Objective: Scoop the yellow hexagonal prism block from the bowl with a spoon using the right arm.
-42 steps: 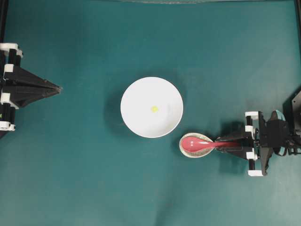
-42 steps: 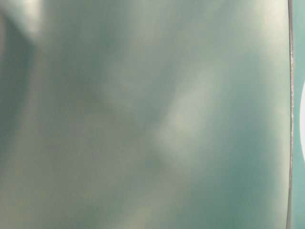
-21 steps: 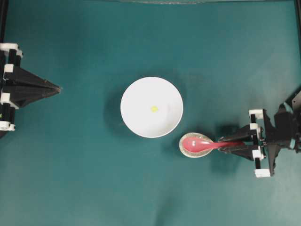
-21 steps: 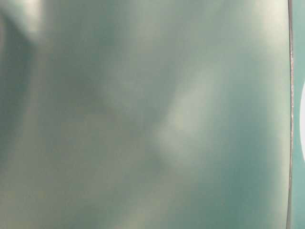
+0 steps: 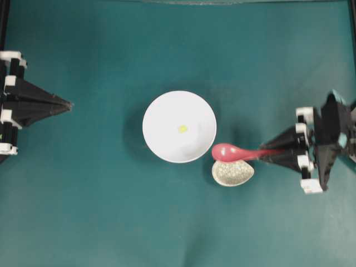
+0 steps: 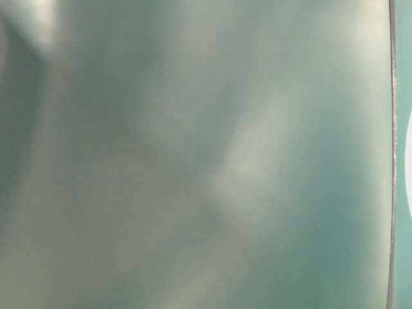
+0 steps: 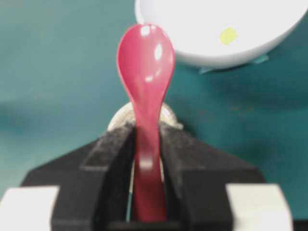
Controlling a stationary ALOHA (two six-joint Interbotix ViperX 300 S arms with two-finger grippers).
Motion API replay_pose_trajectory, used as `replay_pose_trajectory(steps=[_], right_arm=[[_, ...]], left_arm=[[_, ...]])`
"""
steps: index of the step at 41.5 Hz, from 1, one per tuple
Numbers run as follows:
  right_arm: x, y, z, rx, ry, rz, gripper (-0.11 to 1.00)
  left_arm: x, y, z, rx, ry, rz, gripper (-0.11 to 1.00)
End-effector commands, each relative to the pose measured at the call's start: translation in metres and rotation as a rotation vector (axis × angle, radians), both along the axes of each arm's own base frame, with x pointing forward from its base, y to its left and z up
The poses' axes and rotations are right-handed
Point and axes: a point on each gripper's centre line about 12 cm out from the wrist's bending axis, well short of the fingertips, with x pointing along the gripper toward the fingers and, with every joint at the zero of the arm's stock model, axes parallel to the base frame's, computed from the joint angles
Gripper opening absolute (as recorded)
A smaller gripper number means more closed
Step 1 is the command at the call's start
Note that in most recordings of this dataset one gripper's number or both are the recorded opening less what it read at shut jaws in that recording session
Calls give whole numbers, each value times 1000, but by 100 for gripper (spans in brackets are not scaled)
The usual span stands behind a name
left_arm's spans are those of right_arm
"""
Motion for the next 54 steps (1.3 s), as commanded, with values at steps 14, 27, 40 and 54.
replay_pose_trajectory(steps=[14, 27, 40, 54], right_arm=[[39, -50, 63, 33, 172, 6, 23], [73, -78, 66, 52, 389, 57, 23], [109, -84, 66, 85, 627, 187, 23], [129, -96, 62, 66, 808, 183, 23]], left_arm=[[2, 0, 4, 12, -8, 1, 0], [3, 0, 3, 15, -6, 0, 0], [3, 0, 2, 17, 0, 0, 0], [3, 0, 2, 17, 0, 0, 0]])
